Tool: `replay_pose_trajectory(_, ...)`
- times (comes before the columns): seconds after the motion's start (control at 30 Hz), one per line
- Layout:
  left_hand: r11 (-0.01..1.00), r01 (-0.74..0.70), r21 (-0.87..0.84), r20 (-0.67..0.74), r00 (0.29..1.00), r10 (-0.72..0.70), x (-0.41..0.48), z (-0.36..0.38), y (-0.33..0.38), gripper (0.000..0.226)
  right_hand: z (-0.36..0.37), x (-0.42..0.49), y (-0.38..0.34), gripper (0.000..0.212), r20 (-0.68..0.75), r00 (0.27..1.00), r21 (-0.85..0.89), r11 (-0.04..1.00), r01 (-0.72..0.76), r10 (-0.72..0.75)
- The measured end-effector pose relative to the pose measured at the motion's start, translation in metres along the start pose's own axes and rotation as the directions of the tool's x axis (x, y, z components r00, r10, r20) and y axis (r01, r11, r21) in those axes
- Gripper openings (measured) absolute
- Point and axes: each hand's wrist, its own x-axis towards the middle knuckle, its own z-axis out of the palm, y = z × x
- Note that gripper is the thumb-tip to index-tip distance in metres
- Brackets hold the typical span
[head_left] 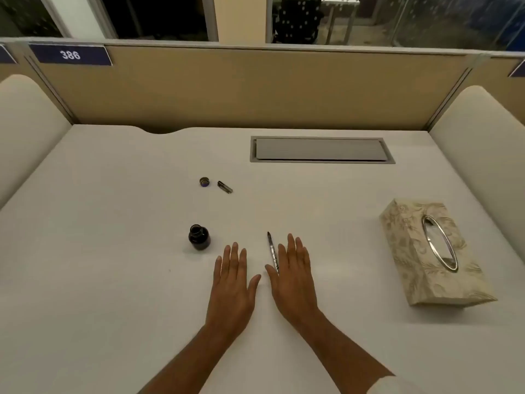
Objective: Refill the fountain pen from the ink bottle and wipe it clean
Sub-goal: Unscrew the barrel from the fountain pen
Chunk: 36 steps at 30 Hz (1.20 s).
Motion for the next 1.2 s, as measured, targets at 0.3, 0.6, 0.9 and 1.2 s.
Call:
replay_pose_trajectory(0.3, 0.999, 0.006, 0.038, 0.038, 0.999, -0.007, 0.014, 0.014, -0.010, 0.070, 0.023, 0.015, -0.005, 0.046, -0.104, 0.994, -0.069, 0.998, 0.010, -0.017)
replay_pose_trajectory(0.6, 0.999, -0.009, -0.034, 0.047, 0.999, 0.011, 0.015, 0.018, -0.015, 0.069, 0.026, 0.023, -0.015, 0.030, -0.129, 0.991, -0.001, 0.999, -0.036, 0.035)
replay_pose_trajectory(0.9, 0.997, -0.042, -0.064, 0.044, 0.998, 0.045, 0.016, 0.016, -0.013, 0.068, 0.024, 0.027, -0.018, 0.033, -0.119, 0.986, 0.122, 0.987, -0.104, 0.119)
replay_pose_trajectory(1.2, 0.992, -0.021, -0.124, 0.024, 0.999, 0.025, 0.019, 0.010, -0.010, 0.067, 0.013, 0.028, -0.013, 0.035, -0.097, 0.989, 0.209, 0.974, -0.085, 0.108)
